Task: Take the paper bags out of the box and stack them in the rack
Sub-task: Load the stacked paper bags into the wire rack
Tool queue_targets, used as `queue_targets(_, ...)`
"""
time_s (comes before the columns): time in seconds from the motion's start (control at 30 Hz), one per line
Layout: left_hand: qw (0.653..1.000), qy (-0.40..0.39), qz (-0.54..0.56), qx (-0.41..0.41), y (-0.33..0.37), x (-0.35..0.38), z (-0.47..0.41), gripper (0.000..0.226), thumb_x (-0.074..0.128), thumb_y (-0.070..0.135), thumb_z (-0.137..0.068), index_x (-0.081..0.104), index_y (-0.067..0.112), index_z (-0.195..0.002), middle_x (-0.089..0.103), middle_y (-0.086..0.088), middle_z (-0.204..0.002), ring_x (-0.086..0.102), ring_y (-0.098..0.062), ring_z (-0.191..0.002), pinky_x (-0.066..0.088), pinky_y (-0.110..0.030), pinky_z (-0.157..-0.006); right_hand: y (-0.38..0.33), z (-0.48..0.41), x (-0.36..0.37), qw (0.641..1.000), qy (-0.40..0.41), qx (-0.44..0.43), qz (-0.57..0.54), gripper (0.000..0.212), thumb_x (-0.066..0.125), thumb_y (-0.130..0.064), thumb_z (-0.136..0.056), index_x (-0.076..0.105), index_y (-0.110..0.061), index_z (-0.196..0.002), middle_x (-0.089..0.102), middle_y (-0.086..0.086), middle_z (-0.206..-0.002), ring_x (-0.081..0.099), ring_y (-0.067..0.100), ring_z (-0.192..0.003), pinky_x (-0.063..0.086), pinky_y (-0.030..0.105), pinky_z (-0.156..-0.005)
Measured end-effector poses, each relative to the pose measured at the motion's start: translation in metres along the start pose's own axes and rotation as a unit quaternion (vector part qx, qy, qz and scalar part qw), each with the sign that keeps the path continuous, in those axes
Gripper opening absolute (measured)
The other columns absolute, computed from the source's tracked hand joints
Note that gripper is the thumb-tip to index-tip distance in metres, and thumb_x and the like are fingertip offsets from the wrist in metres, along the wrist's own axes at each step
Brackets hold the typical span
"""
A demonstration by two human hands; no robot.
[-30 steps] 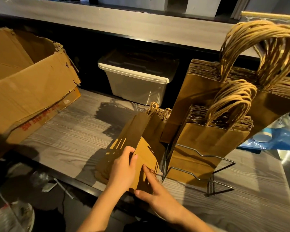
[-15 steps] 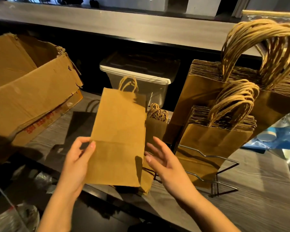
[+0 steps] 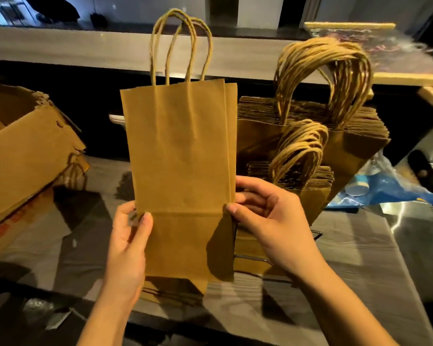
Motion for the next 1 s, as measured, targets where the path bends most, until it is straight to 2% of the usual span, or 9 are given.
queue_targets(0.1, 0.999, -0.040, -0.031, 0.014, 0.000, 0.026, -0.003, 0.040, 0.047, 0.018, -0.093, 0.046, 0.054, -0.110, 0.064, 0.023, -0.108, 0.060, 0.006, -0.103, 0.045, -0.026, -0.086, 0.005, 0.009, -0.016, 0.996, 0.069, -0.013, 0.063, 0.042, 0.069, -0.001, -0.081, 0.061, -0.037, -0.102, 0.072, -0.012, -0.090, 0.067, 0.001, -0.089, 0.054, 0.018, -0.077)
queue_targets(0.23, 0.995, -0.064, -0.068, 0.025, 0.003, 0.056, -0.004, 0.049, 0.049, 0.030, -0.092, 0.035, 0.044, -0.136, 0.047, 0.019, -0.138, 0.043, 0.002, -0.128, 0.038, -0.037, -0.107, 0.005, 0.018, -0.033, 0.969, 0.167, -0.078, 0.162, 0.044, 0.072, -0.007, -0.078, 0.057, -0.043, -0.098, 0.067, -0.024, -0.087, 0.063, -0.007, -0.091, 0.049, 0.007, -0.076)
queue_targets(0.3, 0.993, -0.068, -0.077, 0.051, 0.010, 0.073, -0.005, 0.033, 0.045, 0.026, -0.096, 0.044, 0.043, -0.124, 0.058, 0.025, -0.113, 0.054, 0.011, -0.105, 0.046, -0.029, -0.093, 0.005, 0.019, -0.042, 0.954, 0.210, -0.108, 0.186, 0.037, 0.073, -0.006, -0.078, 0.060, -0.034, -0.098, 0.063, -0.025, -0.090, 0.063, -0.008, -0.090, 0.047, 0.005, -0.076)
queue_targets(0.37, 0.990, -0.074, -0.084, 0.083, 0.022, 0.090, -0.006, 0.024, 0.041, 0.021, -0.099, 0.048, 0.037, -0.116, 0.060, 0.004, -0.096, 0.059, -0.010, -0.087, 0.050, -0.041, -0.079, 0.005, 0.018, -0.048, 0.940, 0.242, -0.127, 0.205, 0.032, 0.072, -0.004, -0.079, 0.061, -0.024, -0.101, 0.063, -0.022, -0.094, 0.063, -0.005, -0.091, 0.049, 0.006, -0.078)
queue_targets(0.5, 0.987, -0.095, -0.033, 0.124, 0.032, 0.114, -0.011, 0.036, 0.040, 0.013, -0.098, 0.046, 0.047, -0.106, 0.063, 0.032, -0.101, 0.058, 0.011, -0.100, 0.044, -0.005, -0.080, 0.004, 0.014, -0.060, 0.912, 0.302, -0.169, 0.218, 0.032, 0.070, 0.001, -0.081, 0.060, -0.020, -0.104, 0.064, -0.014, -0.095, 0.065, 0.003, -0.090, 0.056, 0.023, -0.080)
queue_targets(0.67, 0.981, -0.120, 0.004, 0.155, 0.027, 0.135, -0.012, 0.038, 0.042, 0.002, -0.096, 0.052, 0.038, -0.104, 0.064, 0.029, -0.100, 0.059, 0.008, -0.099, 0.045, -0.010, -0.082, 0.018, 0.011, -0.073, 0.867, 0.358, -0.236, 0.254, 0.034, 0.067, 0.004, -0.082, 0.054, -0.012, -0.109, 0.054, 0.001, -0.106, 0.059, 0.015, -0.097, 0.055, 0.028, -0.083)
queue_targets(0.77, 0.983, -0.127, 0.017, 0.135, 0.011, 0.141, -0.010, 0.036, 0.042, 0.003, -0.095, 0.050, 0.033, -0.114, 0.060, 0.012, -0.122, 0.056, -0.006, -0.113, 0.047, -0.019, -0.092, 0.039, 0.014, -0.077, 0.845, 0.389, -0.227, 0.287, 0.030, 0.068, 0.009, -0.079, 0.058, -0.001, -0.105, 0.052, 0.009, -0.103, 0.055, 0.020, -0.095, 0.055, 0.035, -0.082)
queue_targets(0.87, 0.986, -0.132, -0.008, 0.102, -0.009, 0.141, -0.005, 0.038, 0.041, 0.003, -0.096, 0.048, 0.027, -0.124, 0.052, -0.001, -0.134, 0.052, -0.007, -0.121, 0.046, -0.018, -0.096, 0.060, 0.019, -0.081, 0.820, 0.418, -0.209, 0.331, 0.024, 0.068, 0.000, -0.080, 0.060, 0.004, -0.102, 0.054, 0.015, -0.100, 0.050, 0.022, -0.097, 0.044, 0.022, -0.087)
queue_targets(1.0, 0.983, -0.146, -0.087, 0.065, -0.029, 0.138, 0.000, 0.045, 0.043, 0.011, -0.096, 0.040, 0.041, -0.129, 0.045, 0.012, -0.139, 0.044, 0.004, -0.123, 0.037, -0.014, -0.104, 0.084, 0.024, -0.082, 0.847, 0.396, -0.162, 0.314, 0.050, 0.069, 0.022, -0.064, 0.056, -0.007, -0.103, 0.046, 0.003, -0.106, 0.046, 0.008, -0.101, 0.045, 0.018, -0.089)
Point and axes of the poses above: each hand's wrist, its own z-axis away from the middle knuckle, its own x-axis out of the palm, y = z × x, the point moved 1 cm from there along -z, towards the middle knuckle
